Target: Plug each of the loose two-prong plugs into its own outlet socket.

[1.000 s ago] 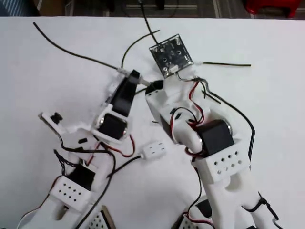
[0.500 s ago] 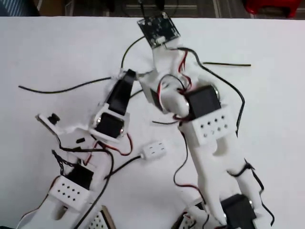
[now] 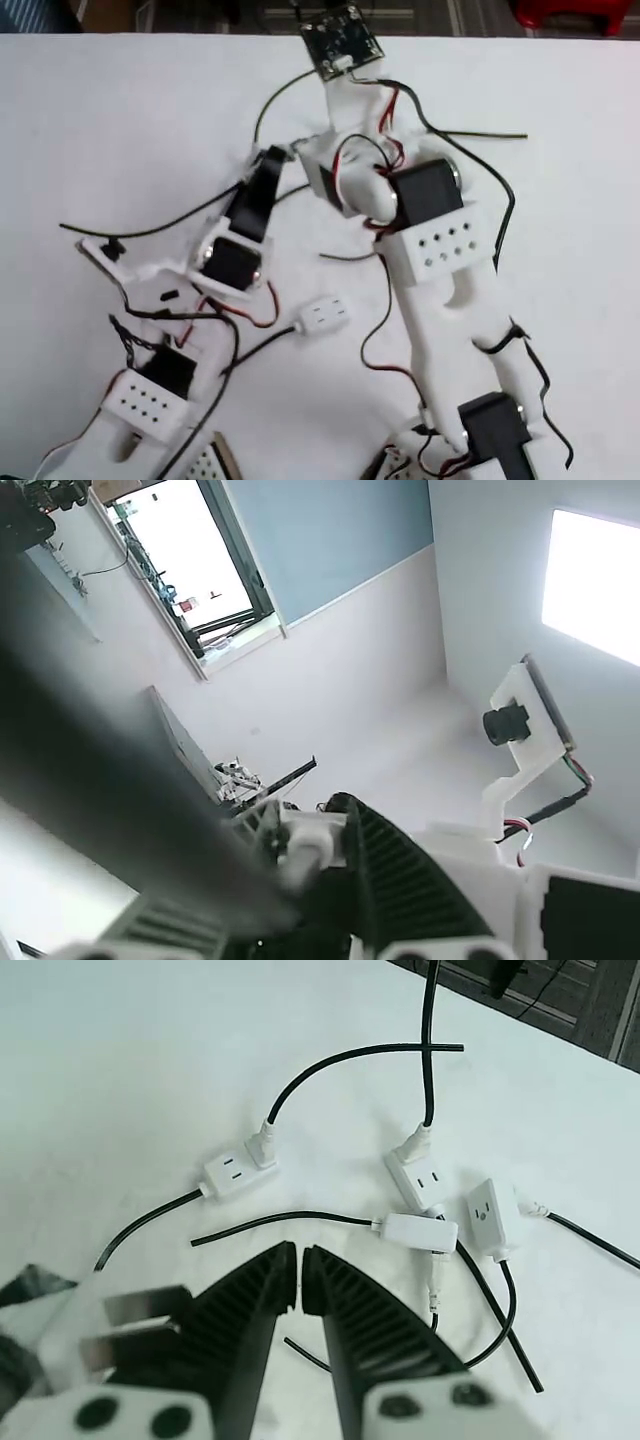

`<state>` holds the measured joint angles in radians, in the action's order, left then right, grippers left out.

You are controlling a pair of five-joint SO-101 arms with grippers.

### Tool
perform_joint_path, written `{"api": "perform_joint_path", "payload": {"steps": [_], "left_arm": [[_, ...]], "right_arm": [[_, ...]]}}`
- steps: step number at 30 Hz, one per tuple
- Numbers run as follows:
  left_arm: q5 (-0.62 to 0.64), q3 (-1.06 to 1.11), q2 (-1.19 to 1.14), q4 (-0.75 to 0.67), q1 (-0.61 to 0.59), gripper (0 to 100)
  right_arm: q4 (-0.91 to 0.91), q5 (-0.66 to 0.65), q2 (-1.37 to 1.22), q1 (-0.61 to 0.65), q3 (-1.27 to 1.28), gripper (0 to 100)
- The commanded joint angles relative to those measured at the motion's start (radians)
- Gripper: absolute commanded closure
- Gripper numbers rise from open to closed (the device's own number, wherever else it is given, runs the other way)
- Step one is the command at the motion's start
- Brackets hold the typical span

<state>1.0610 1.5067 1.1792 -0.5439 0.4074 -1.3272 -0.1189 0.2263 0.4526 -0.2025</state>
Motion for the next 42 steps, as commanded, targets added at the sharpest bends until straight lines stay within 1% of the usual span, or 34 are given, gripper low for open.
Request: {"api": "perform_joint_path", "payload": {"steps": [1,18,21,23,26,28,30,32,36,39,41,42], "left_arm": [[0.006,0.014,0.013,-0.014,0.084,97],[0.006,0.017,0.01,-0.012,0.099,97],[0.006,0.017,0.01,-0.012,0.093,97],[0.006,0.017,0.008,-0.006,0.091,97],[0.006,-0.012,0.008,0.109,0.091,97],[0.006,-0.068,0.007,0.245,0.091,97],[0.006,-0.143,0.005,0.408,0.087,97],[-0.021,-0.207,0.005,0.535,0.068,97],[-0.098,-0.293,0.005,0.669,0.058,97],[-0.106,-0.348,0.004,0.758,0.054,97],[-0.11,-0.399,-0.021,0.821,0.053,97],[-0.132,-0.431,-0.045,0.855,0.053,97]], "right_arm": [[0.056,0.014,-0.001,-0.008,-0.061,98.1],[0.059,0.012,0.004,-0.013,-0.104,98.1],[0.012,0.006,0.005,-0.021,-0.12,98.1],[-0.035,0.005,0.005,-0.058,-0.133,98.1],[-0.091,0.005,0.005,-0.147,-0.166,98.1],[-0.127,-0.002,0.005,-0.222,-0.189,98.1],[-0.168,-0.04,0.005,-0.297,-0.213,98.1],[-0.213,-0.081,0.005,-0.366,-0.239,98.1],[-0.302,-0.144,0.005,-0.512,-0.295,98.1],[-0.374,-0.209,0.005,-0.61,-0.324,98.1],[-0.39,-0.226,0.008,-0.677,-0.321,98.1],[-0.39,-0.227,0.016,-0.72,-0.31,98.1]]}}
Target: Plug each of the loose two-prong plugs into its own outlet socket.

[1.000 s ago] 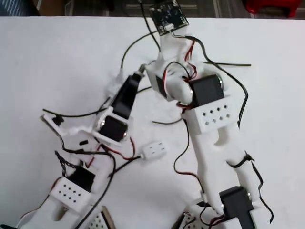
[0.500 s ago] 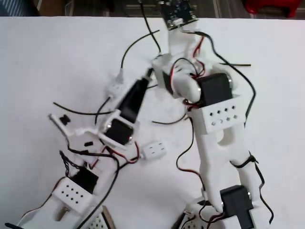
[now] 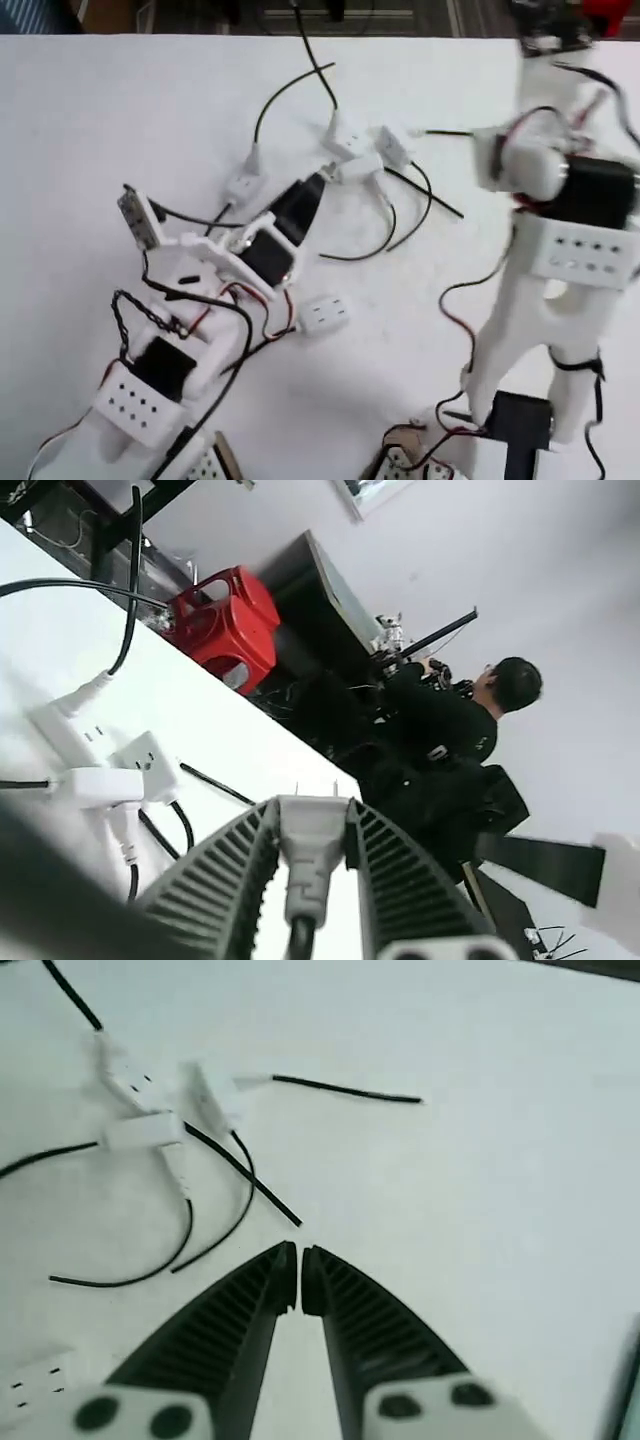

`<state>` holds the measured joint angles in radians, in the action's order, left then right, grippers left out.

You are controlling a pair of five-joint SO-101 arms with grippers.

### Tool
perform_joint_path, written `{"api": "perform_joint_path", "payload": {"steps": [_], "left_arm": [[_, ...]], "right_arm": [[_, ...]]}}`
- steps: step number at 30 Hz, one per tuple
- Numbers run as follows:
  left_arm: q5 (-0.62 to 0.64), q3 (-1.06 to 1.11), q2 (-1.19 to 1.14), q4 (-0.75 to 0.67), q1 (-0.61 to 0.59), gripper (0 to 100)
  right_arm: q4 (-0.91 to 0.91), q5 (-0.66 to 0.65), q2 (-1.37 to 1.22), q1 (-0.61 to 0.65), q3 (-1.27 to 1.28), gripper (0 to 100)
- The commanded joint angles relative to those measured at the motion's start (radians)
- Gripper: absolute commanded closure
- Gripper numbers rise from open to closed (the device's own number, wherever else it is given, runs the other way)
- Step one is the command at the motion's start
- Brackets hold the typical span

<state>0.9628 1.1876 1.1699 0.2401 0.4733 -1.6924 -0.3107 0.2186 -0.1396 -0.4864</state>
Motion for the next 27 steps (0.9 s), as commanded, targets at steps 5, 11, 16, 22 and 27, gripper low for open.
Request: {"api": "perform_joint_path", "payload": {"steps": [5,11,16,22,27], "left_arm": [[-0.121,-0.341,-0.22,0.316,-0.007,97],[-0.281,-0.605,-0.452,0.594,-0.004,97],[-0.419,-0.833,-0.656,0.839,-0.007,97],[-0.626,-1.131,-0.88,1.134,-0.008,98],[-0.911,-1.35,-1.069,1.301,-0.01,98]], "right_arm": [[-0.025,-0.044,0.094,-0.285,0.117,98.1],[-0.004,-0.063,0.236,-0.458,0.354,98.1],[0.102,-0.196,0.351,-0.579,0.658,98.1],[0.364,-0.278,0.51,-0.717,1.057,98.1],[0.533,-0.371,0.657,-0.796,1.327,98.1]]}}
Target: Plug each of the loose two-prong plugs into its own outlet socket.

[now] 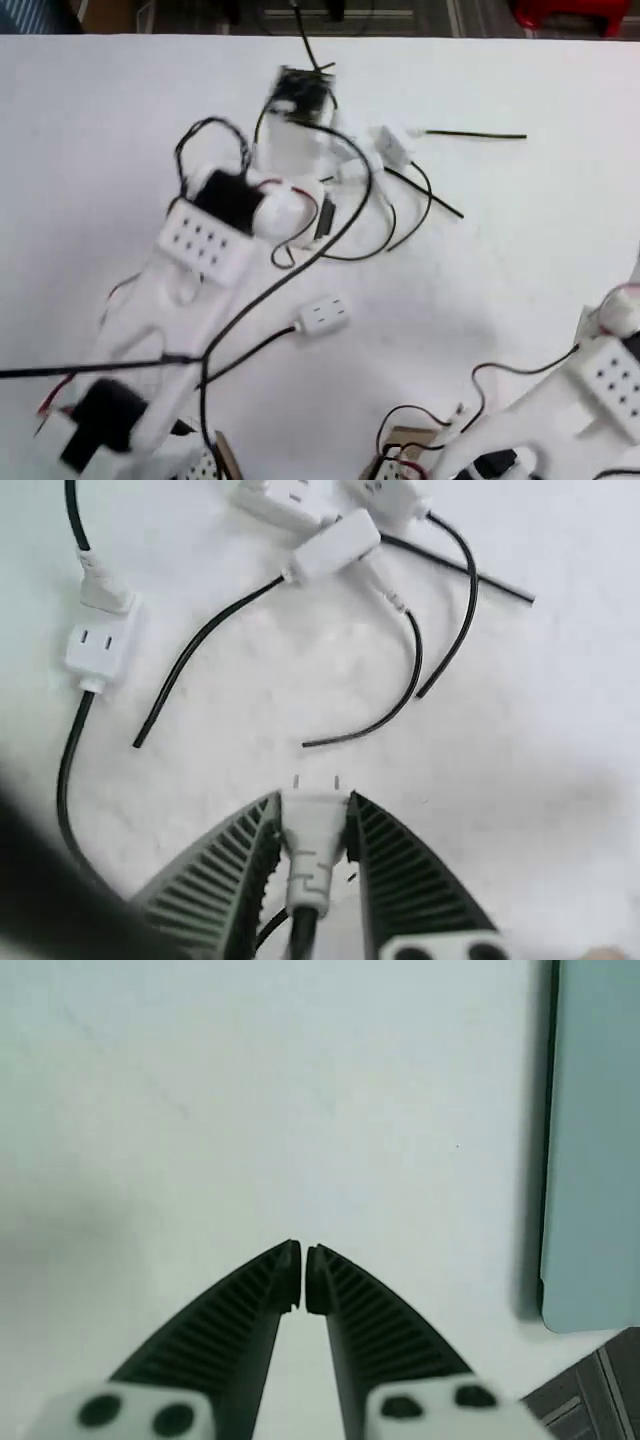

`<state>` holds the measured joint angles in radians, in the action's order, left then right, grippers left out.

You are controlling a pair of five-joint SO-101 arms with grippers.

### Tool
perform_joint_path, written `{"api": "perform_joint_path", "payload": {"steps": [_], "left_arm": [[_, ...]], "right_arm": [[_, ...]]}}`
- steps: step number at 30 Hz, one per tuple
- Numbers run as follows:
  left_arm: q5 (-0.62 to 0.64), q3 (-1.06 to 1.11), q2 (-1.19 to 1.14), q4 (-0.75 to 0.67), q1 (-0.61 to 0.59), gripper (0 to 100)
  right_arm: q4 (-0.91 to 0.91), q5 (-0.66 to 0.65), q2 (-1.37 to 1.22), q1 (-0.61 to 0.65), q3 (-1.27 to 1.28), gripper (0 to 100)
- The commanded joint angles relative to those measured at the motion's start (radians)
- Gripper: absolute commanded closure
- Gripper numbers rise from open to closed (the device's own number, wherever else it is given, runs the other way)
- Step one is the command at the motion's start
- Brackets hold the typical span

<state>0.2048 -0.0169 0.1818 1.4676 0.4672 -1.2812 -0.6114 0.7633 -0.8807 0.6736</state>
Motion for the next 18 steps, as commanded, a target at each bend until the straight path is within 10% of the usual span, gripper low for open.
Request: {"api": "perform_joint_path", "payload": {"steps": [1,18], "left_arm": [[-0.213,-0.186,-0.119,0.101,0.001,98],[-0.454,-0.404,-0.458,0.293,0.183,98]], "right_arm": [[0.147,-0.097,0.134,-0.065,0.215,98.1],[0.598,-0.502,-0.008,-0.338,0.582,98.1]]}}
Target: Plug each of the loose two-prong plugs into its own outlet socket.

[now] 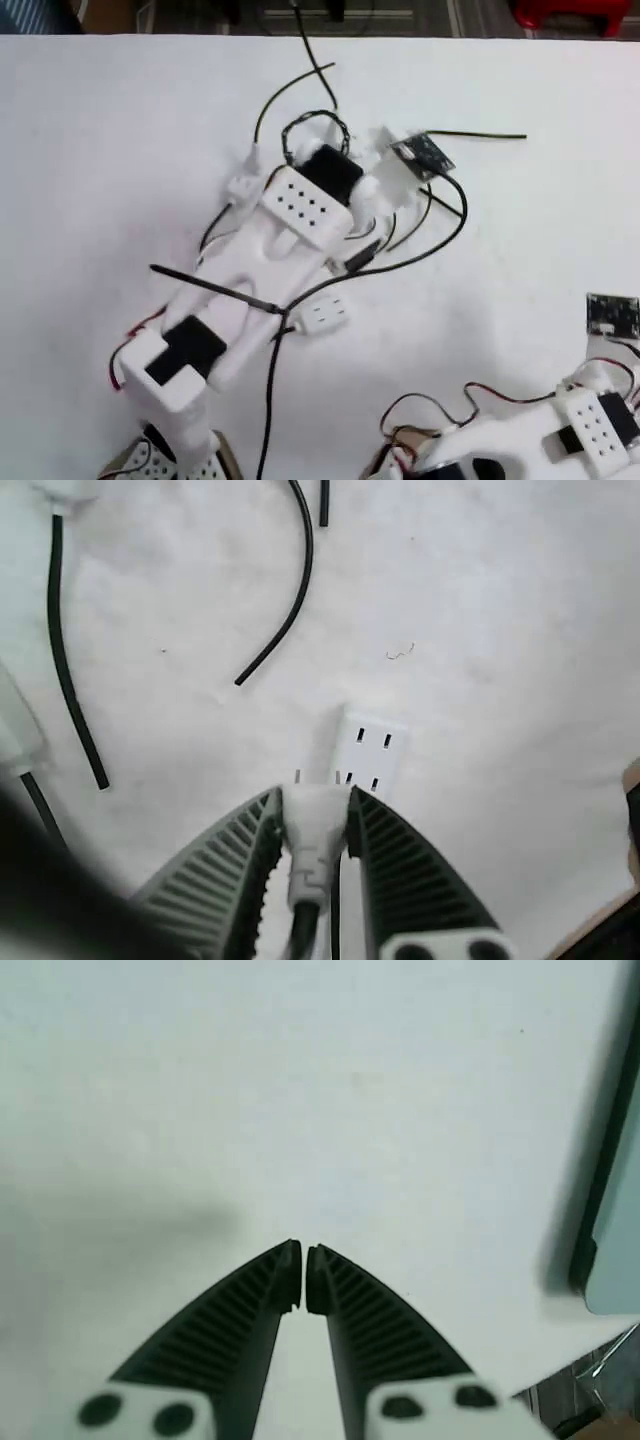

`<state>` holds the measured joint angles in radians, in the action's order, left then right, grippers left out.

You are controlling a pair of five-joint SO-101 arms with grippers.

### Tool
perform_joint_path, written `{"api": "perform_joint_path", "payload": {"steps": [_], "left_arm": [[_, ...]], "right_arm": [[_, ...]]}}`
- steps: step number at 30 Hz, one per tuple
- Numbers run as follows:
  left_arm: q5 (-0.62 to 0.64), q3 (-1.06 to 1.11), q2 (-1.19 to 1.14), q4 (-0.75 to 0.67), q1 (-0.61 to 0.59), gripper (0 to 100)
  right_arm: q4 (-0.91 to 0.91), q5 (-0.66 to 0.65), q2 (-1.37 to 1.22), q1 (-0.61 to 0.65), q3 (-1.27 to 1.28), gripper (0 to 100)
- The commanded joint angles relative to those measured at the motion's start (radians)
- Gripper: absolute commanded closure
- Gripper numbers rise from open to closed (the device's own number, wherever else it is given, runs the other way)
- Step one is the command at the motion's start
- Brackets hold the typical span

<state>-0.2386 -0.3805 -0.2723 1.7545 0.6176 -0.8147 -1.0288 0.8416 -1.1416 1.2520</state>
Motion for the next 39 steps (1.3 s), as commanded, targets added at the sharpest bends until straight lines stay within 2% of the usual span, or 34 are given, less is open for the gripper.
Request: {"api": "perform_joint_path", "payload": {"steps": [1,5,8,14,20,26,33,39], "left_arm": [[-0.011,-0.04,-0.012,0.006,0.045,98],[-0.055,-0.04,-0.058,0.0,0.097,98],[-0.069,-0.04,-0.097,-0.032,0.108,98],[-0.117,-0.038,-0.117,-0.018,0.108,98],[-0.153,0.035,-0.116,-0.018,0.128,98],[-0.213,0.138,-0.03,-0.021,0.143,98],[-0.304,0.443,0.199,-0.239,0.147,98],[-0.351,0.483,0.211,-0.265,0.139,98]], "right_arm": [[0.174,-0.106,-0.124,-0.101,0.002,98.1],[0.36,-0.153,-0.285,-0.22,-0.068,98.1],[0.386,-0.161,-0.424,-0.234,-0.204,98.1],[0.147,-0.158,-0.624,-0.231,-0.519,98.1],[-0.016,-0.052,-0.73,-0.231,-0.738,98.1],[-0.081,-0.025,-0.742,-0.229,-0.772,98.1],[-0.131,-0.023,-0.742,-0.229,-0.772,98.1],[-0.165,-0.023,-0.742,-0.229,-0.772,98.1]]}}
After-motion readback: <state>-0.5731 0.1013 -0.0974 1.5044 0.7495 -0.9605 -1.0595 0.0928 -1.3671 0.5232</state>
